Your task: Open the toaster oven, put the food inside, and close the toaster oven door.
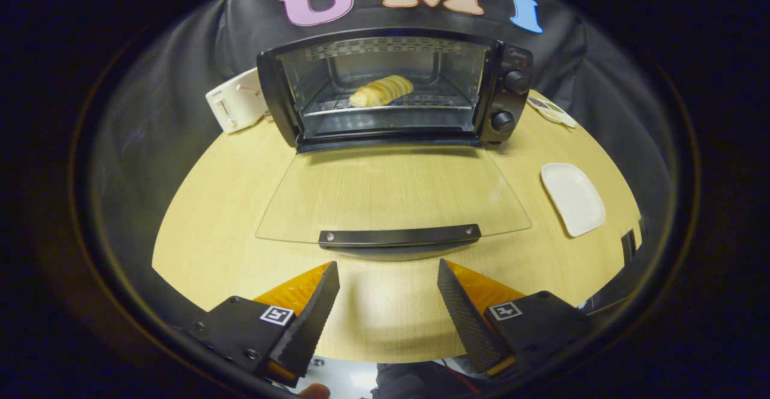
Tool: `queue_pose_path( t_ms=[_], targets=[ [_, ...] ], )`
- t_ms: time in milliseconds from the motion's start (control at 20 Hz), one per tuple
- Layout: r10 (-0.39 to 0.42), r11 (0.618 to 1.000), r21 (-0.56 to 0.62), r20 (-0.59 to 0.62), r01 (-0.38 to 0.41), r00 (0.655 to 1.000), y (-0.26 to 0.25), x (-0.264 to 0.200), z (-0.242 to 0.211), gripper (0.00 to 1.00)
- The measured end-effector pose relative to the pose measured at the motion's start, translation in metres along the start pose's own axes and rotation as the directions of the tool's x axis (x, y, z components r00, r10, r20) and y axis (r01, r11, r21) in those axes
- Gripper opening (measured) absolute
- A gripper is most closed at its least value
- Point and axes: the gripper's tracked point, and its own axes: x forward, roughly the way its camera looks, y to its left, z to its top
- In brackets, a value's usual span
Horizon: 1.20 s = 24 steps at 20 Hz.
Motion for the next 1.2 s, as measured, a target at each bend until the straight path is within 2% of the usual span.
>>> queue_pose_path(
  t_ms=[450, 700, 1200],
  targets=[
    [-0.003, 1.000, 0.000, -0.036, 0.003, 0.999, -0.006, 0.024, -0.009, 1.00],
    [-0.018, 1.000, 0.004, -0.030, 0.018, 0.999, -0.009, 0.023, -0.008, 0.96],
    [-0.013, 1.000, 0.018, -0.008, 0.013, 1.000, -0.009, 0.017, 0.000, 0.96]
  ],
)
